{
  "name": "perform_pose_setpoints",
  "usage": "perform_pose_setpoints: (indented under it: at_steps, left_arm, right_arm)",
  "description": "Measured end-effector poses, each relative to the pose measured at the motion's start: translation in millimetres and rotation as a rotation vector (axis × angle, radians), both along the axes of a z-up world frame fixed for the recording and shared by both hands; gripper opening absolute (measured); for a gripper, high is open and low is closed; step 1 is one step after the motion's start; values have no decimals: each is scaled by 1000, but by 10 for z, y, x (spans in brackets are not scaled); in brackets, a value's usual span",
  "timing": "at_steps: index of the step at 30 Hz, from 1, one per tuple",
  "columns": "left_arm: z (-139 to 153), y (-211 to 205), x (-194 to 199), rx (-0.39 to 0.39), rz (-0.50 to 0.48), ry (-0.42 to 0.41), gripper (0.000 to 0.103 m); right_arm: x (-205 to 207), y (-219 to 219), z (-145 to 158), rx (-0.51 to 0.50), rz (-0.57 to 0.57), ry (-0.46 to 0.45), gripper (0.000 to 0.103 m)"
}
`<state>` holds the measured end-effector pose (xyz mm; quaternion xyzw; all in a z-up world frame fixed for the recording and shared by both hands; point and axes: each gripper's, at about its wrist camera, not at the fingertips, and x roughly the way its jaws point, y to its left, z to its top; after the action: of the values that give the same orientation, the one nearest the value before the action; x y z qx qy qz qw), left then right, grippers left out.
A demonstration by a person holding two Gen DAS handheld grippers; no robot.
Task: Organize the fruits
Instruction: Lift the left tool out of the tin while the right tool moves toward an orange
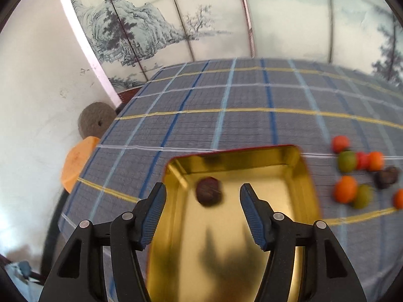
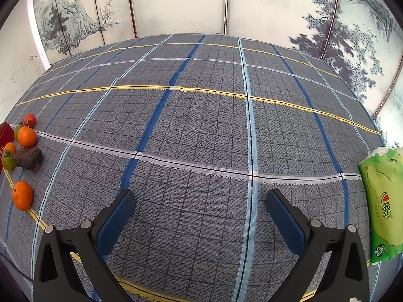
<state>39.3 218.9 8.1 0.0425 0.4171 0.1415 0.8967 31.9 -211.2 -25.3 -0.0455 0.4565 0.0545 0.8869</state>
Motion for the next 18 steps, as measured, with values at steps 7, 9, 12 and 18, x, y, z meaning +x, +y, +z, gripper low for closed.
perform_pose_setpoints:
  at_steps: [7, 9, 12, 18]
  left_arm:
    - [212, -465, -589, -71, -98, -63, 62]
    - [218, -605, -707, -74, -121, -62, 63]
    - [217, -771, -811, -79, -148, -55, 63]
    - [230, -868, -991, -62, -124, -70, 63]
  right_arm:
    - [-429, 305, 259, 116, 120, -123, 103]
    - [-606, 543, 370, 176, 237, -137, 103]
    - [-811, 981, 499, 226, 419, -134, 102]
    - [-876, 1635, 396, 104, 574, -102, 89]
